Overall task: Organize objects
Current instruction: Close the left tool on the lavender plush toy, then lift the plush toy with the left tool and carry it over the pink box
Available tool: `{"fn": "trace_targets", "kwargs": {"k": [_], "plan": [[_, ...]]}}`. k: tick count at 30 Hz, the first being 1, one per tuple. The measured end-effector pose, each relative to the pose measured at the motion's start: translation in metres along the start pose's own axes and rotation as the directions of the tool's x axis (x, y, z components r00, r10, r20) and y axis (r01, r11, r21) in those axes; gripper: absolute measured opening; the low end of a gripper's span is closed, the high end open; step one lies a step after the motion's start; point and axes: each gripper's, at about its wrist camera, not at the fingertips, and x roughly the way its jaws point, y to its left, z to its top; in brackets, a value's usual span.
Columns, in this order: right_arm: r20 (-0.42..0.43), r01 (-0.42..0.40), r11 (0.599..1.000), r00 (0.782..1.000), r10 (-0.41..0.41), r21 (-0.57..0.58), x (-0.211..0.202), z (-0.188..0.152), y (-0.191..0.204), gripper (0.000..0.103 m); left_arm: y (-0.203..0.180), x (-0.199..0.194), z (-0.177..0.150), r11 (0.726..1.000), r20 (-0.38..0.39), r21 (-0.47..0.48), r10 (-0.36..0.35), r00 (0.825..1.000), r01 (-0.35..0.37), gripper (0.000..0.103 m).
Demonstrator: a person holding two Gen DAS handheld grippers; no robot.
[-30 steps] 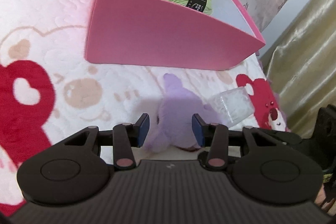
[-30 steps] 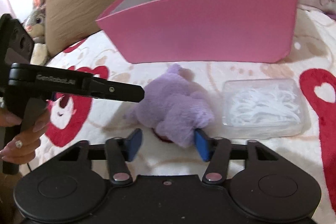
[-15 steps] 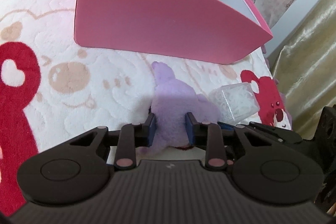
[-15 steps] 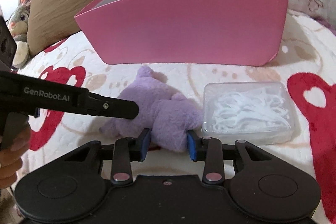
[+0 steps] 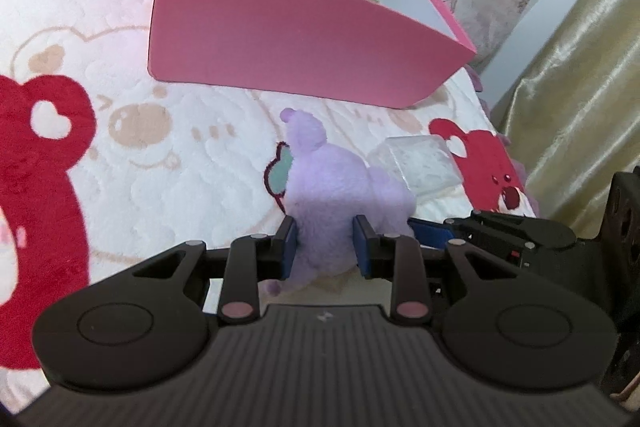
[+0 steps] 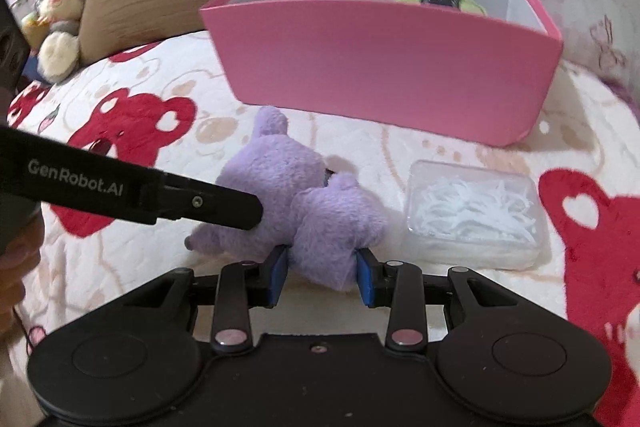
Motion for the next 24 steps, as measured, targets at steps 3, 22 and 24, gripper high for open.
{"fn": "trace_targets", "kwargs": {"k": [3, 22, 24], "plan": [[0.013, 0.01, 0.999, 1.0, -0.009, -0.037, -0.01, 0.002, 0.007, 0.042, -0.003, -0.011, -0.002, 1.0, 0.005, -0.001, -0.011, 1.0, 0.011, 0.028], [0.008, 0.046, 0.997, 0.999, -0.045, -0.069, -0.078, 0.014, 0.033, 0.043, -0.054, -0.075, -0.007, 0.988, 0.013, 0.152, -0.008, 1.0, 0.006, 0.03], [0.013, 0.047, 0.996, 0.999, -0.047, -0.08, -0.086, 0.018, 0.035, 0.043, -0.057, -0.083, -0.004, 0.99, 0.011, 0.14, -0.01, 1.0, 0.009, 0.03]]}}
